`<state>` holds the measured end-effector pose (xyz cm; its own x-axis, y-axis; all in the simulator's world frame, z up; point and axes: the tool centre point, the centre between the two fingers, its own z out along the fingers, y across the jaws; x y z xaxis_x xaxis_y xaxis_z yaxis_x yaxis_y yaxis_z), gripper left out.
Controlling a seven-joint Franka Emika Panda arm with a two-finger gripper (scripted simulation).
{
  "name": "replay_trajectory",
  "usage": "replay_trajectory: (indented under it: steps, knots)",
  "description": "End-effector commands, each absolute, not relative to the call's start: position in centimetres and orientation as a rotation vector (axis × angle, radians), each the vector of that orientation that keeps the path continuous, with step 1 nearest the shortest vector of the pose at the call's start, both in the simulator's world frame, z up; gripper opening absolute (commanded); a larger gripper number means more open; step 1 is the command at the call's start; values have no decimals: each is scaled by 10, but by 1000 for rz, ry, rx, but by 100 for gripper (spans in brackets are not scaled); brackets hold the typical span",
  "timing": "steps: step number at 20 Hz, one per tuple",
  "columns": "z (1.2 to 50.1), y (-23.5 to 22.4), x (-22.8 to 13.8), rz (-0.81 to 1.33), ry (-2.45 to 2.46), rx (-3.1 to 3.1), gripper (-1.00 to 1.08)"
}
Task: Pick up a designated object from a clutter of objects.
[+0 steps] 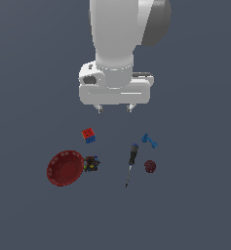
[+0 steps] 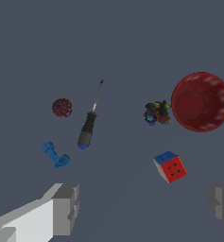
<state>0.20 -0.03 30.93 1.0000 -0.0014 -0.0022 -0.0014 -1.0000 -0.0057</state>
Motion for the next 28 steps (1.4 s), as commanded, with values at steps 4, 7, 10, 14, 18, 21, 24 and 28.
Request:
replay_trajectory:
  steps: [4,7,10,14,18,21,24,28]
  knots:
    - [312,1,4,-13,8,-3134,100]
    - [321,3,11,-61,26,-3129,100]
    - [329,4,16,-97,45,-3124,100]
    - [330,4,16,-99,47,-3123,100]
    - [322,8,16,-94,18,-3127,100]
    - [311,15,16,-91,-27,-3132,100]
    - [293,26,15,-83,-95,-3137,100]
    - [262,47,11,-70,-221,-3141,100]
